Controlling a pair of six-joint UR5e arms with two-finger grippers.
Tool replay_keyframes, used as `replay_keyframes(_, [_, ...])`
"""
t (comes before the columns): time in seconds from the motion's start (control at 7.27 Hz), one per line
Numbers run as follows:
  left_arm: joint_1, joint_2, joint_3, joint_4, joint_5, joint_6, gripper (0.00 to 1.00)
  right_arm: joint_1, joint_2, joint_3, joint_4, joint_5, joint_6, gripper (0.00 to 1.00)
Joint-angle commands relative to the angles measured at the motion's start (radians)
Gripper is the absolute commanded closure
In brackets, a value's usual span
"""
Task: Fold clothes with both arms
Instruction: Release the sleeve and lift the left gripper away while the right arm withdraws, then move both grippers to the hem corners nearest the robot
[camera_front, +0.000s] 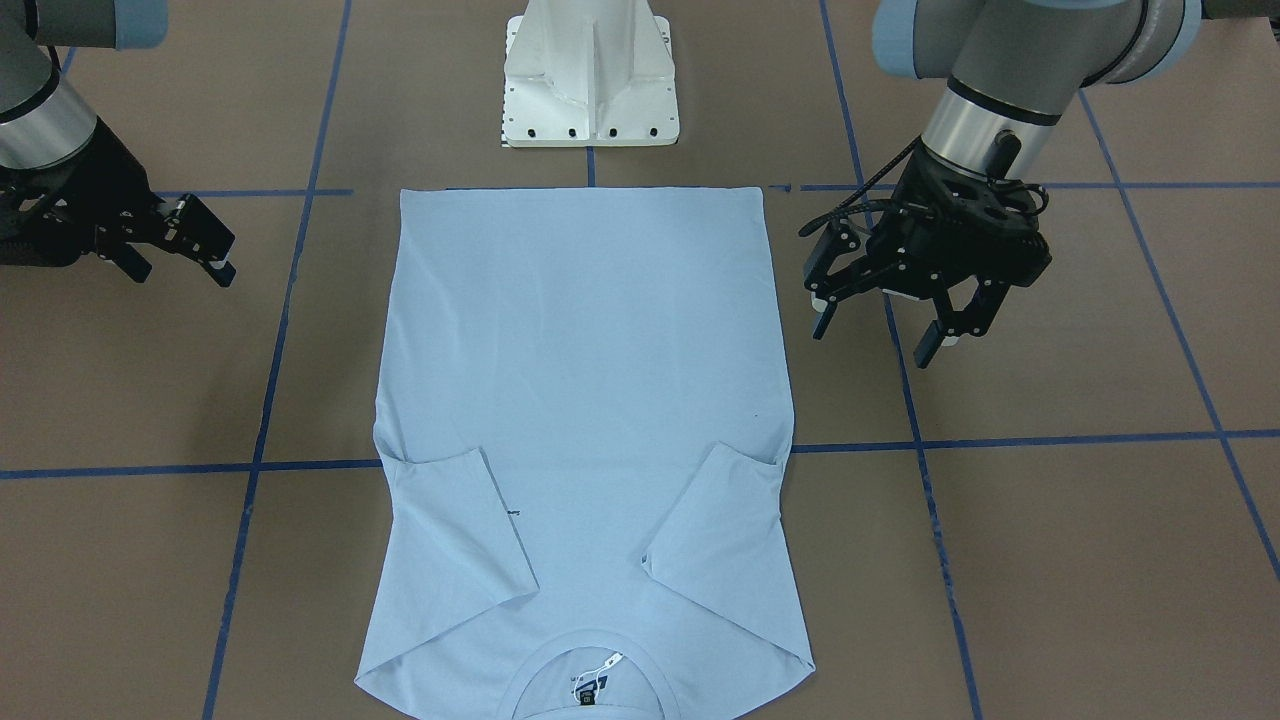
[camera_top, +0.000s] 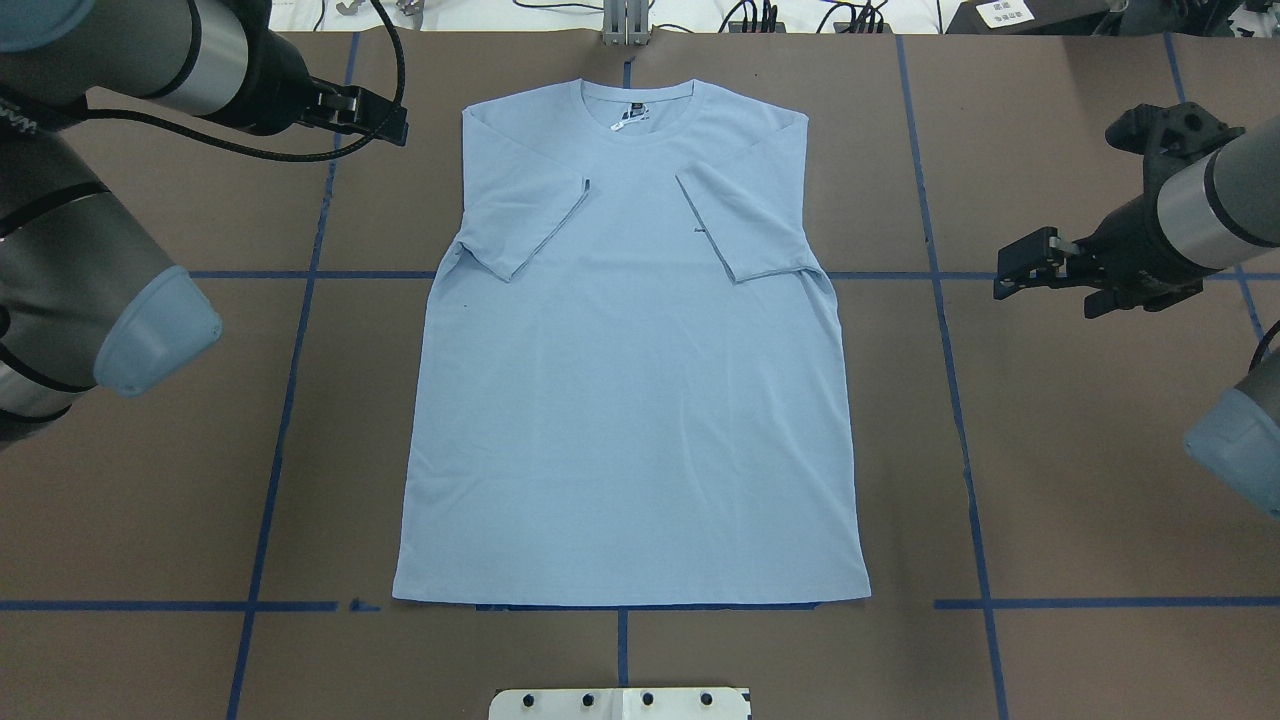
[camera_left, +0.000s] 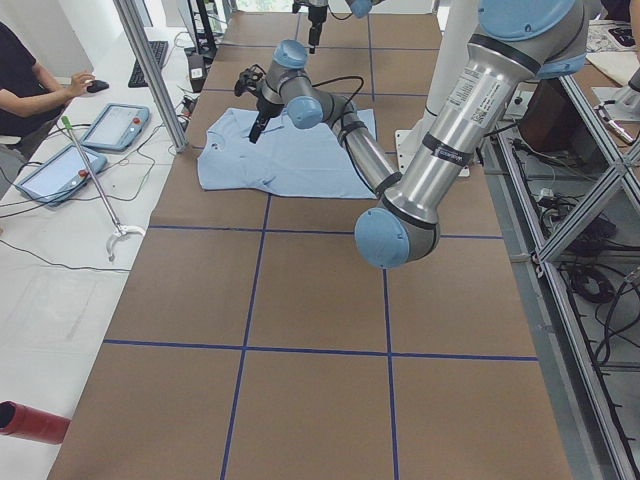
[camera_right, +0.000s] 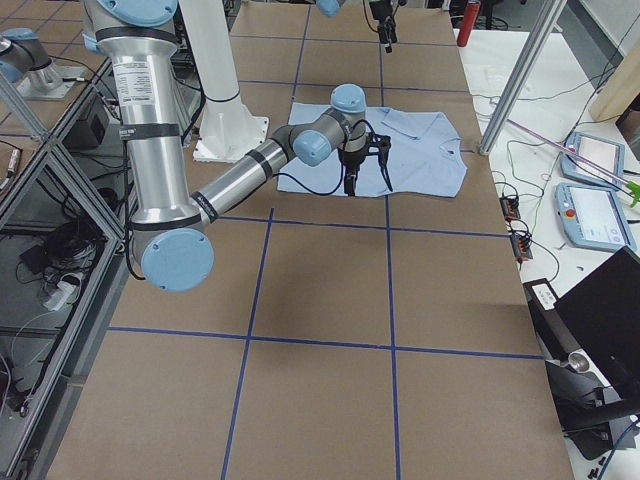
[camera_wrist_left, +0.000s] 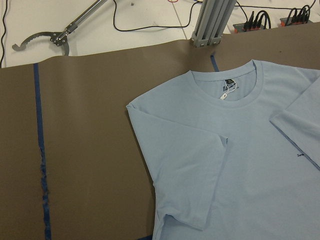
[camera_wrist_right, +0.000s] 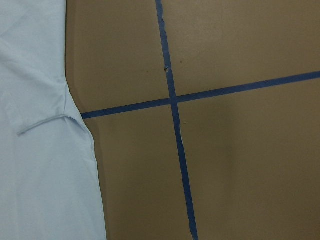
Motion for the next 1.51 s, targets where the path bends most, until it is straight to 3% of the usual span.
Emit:
replay_keyframes(0.0, [0.0, 0.026, 0.004, -0.004, -0.001, 0.01, 0.0, -0.101, -0.002, -0.009, 0.024, -0.068, 0.078, 0.0])
replay_keyframes(0.14, [0.015, 0.099, 0.012, -0.009, 0.0, 0.01, 0.0, -0.266, 0.012, -0.044, 0.079, -0.207, 0.15, 0.0])
replay_keyframes(0.28, [0.021, 0.185, -0.023, -0.006, -0.049, 0.009, 0.0, -0.369, 0.106, -0.137, 0.134, -0.264, 0.184, 0.0])
replay_keyframes(0.41, [0.021, 0.304, -0.092, -0.019, -0.116, 0.006, 0.0, -0.436, 0.176, -0.147, 0.135, -0.274, 0.227, 0.0])
replay_keyframes(0.55, [0.018, 0.379, -0.144, -0.019, -0.117, 0.006, 0.0, -0.459, 0.179, -0.132, 0.135, -0.274, 0.233, 0.0])
replay_keyframes(0.96, [0.026, 0.391, -0.194, -0.013, -0.106, 0.001, 0.0, -0.494, 0.042, -0.052, 0.138, -0.276, 0.247, 0.0])
replay_keyframes(1.38, [0.035, 0.359, -0.188, -0.012, -0.038, 0.012, 0.0, -0.618, 0.043, -0.051, 0.141, -0.343, 0.391, 0.0])
